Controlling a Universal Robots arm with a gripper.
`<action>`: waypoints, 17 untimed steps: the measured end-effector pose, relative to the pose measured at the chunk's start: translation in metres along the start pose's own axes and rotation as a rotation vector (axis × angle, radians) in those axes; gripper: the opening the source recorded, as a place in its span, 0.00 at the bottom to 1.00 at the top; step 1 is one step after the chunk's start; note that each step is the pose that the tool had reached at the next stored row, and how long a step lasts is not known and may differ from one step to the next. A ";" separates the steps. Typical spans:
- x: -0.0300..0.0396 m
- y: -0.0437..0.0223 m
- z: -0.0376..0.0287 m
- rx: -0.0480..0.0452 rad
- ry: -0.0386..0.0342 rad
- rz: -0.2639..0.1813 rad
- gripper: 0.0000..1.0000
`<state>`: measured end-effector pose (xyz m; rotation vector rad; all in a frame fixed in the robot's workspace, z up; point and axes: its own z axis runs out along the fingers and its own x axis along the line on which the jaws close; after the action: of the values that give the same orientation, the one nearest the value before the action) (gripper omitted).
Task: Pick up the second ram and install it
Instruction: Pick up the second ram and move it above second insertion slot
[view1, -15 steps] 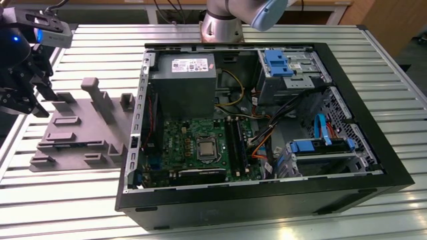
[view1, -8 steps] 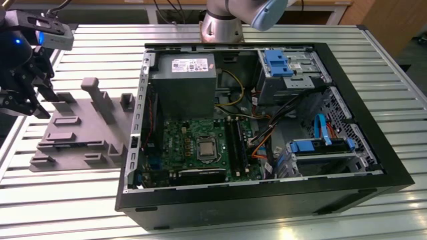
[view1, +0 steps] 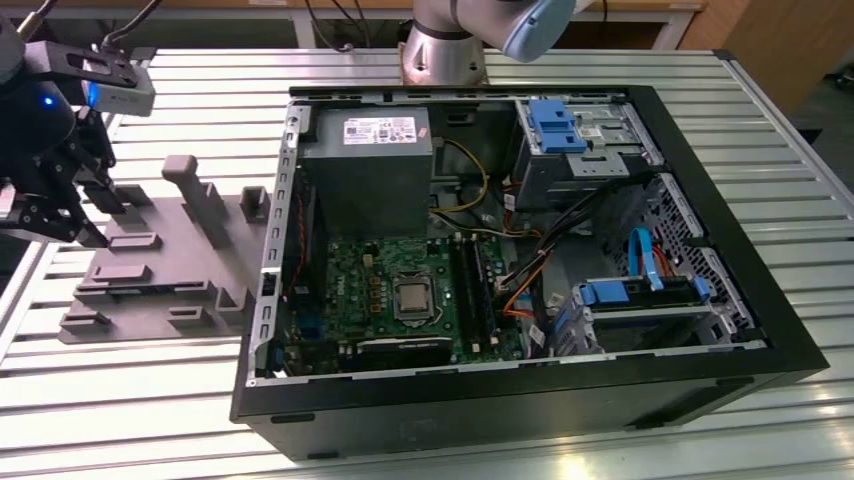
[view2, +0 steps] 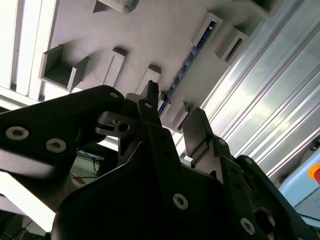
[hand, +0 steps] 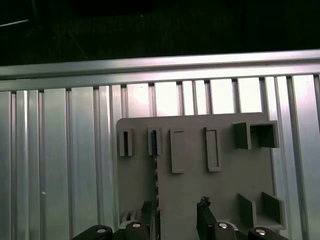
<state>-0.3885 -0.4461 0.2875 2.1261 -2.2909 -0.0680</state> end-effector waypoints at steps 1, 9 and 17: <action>0.0000 -0.0001 0.0018 0.0000 0.0002 -0.001 0.47; 0.0003 -0.0005 0.0137 0.0006 0.0015 -0.006 0.47; 0.0003 -0.0006 0.0141 0.0006 0.0015 -0.006 0.47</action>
<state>-0.3885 -0.4462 0.2733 2.1333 -2.2837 -0.0658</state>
